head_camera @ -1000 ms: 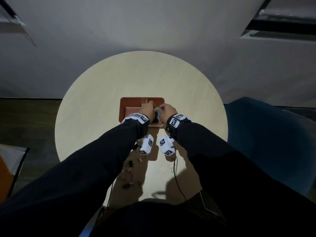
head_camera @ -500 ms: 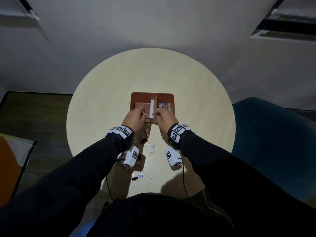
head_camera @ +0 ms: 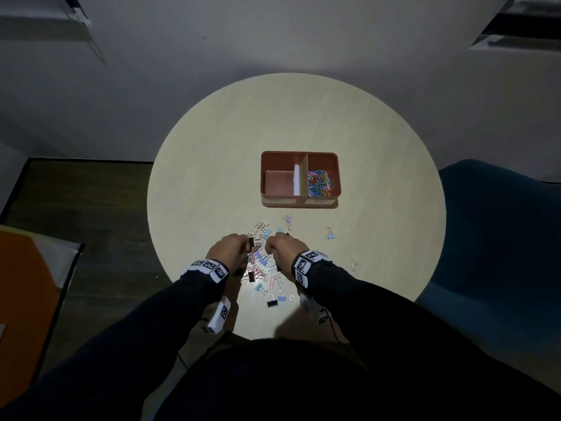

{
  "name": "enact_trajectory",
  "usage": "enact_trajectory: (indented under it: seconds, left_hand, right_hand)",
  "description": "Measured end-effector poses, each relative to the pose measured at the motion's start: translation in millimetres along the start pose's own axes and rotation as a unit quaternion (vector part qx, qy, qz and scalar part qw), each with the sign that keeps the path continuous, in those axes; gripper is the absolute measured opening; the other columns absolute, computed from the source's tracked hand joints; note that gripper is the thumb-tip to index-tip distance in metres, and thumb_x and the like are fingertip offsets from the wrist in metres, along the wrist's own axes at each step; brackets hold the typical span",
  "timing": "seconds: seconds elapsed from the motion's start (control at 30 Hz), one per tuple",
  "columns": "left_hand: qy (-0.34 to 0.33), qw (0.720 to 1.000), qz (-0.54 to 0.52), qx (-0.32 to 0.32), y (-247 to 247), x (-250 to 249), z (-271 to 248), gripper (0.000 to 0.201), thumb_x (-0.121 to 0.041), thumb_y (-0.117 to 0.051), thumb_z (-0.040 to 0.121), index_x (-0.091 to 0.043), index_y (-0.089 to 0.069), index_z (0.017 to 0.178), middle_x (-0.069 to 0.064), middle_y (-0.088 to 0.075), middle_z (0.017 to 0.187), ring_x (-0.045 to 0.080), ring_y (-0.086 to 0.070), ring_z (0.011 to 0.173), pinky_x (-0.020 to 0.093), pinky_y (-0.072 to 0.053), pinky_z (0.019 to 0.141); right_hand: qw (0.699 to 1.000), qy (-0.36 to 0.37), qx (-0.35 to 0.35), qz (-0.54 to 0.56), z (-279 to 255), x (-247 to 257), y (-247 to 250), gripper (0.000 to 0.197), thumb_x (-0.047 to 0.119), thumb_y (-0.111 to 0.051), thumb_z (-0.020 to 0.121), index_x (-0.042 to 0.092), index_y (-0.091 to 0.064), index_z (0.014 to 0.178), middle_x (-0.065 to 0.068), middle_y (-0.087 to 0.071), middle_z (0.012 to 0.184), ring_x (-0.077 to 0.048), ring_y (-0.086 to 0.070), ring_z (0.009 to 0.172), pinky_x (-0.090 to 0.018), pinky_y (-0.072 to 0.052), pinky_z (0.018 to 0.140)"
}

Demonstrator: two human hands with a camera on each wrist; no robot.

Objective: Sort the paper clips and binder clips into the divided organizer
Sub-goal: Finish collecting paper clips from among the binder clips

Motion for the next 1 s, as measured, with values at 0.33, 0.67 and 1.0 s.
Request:
enact_trajectory:
  seconds: [0.33,0.67,1.0]
  left_hand:
    - [-0.008,0.997,0.071,-0.033,-26.0,-6.1,6.5,0.044,-0.035,-0.065,0.085,-0.013,-0.050,0.120,0.009,-0.057,0.115,0.028,-0.057,0.106,0.036,-0.047,0.077]
    - [-0.029,0.999,0.025,-0.018,-21.5,2.5,15.3,0.016,-0.022,-0.064,0.087,-0.016,-0.055,0.099,0.008,-0.056,0.100,0.030,-0.057,0.091,0.035,-0.045,0.070]
    - [-0.061,0.987,-0.142,-0.034,-9.5,16.5,4.6,0.008,-0.018,-0.049,0.091,-0.019,-0.052,0.084,0.001,-0.066,0.078,0.022,-0.061,0.072,0.036,-0.050,0.067]
  right_hand:
    - [0.997,-0.045,-0.003,-0.060,6.4,13.6,-26.2,0.025,0.004,-0.052,0.093,0.012,-0.056,0.116,-0.010,-0.050,0.122,-0.032,-0.058,0.105,-0.036,-0.046,0.079]
    - [0.994,-0.065,0.012,-0.089,6.2,-4.8,-19.7,0.031,0.031,-0.050,0.099,0.008,-0.056,0.120,-0.013,-0.049,0.125,-0.032,-0.052,0.115,-0.040,-0.046,0.086]
    - [0.997,-0.009,-0.060,-0.054,2.5,7.9,-24.6,0.020,0.017,-0.057,0.093,0.013,-0.050,0.112,-0.008,-0.050,0.114,-0.029,-0.052,0.106,-0.037,-0.044,0.073]
Point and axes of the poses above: each hand's wrist, its own z-axis towards the middle knuckle, its own y-axis out of the back of the hand, x = y × z, the point moved 2 cm from there along z, towards the middle knuckle
